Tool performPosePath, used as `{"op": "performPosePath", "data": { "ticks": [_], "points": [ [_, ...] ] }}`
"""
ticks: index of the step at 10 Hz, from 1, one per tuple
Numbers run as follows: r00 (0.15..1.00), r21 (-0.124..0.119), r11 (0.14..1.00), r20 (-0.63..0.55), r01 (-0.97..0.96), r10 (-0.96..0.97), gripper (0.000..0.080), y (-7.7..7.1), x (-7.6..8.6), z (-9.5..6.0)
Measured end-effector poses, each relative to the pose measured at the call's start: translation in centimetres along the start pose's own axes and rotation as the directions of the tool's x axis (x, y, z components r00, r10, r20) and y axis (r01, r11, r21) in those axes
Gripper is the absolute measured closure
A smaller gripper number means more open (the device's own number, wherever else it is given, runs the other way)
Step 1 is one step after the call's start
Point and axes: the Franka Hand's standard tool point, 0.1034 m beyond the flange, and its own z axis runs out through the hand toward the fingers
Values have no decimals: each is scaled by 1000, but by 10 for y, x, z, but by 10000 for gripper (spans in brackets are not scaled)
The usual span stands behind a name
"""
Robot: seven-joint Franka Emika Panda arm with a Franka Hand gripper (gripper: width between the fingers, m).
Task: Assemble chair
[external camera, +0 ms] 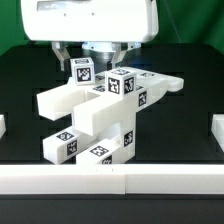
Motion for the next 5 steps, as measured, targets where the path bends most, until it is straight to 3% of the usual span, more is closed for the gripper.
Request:
{"op": "performPosePath", "data": {
  "ticks": [2,5],
  "points": [
    [990,-2,990,-2,144,-144,151,3,1,0],
    [887,-37,887,-7,460,-461,151,6,6,-2]
  ]
}}
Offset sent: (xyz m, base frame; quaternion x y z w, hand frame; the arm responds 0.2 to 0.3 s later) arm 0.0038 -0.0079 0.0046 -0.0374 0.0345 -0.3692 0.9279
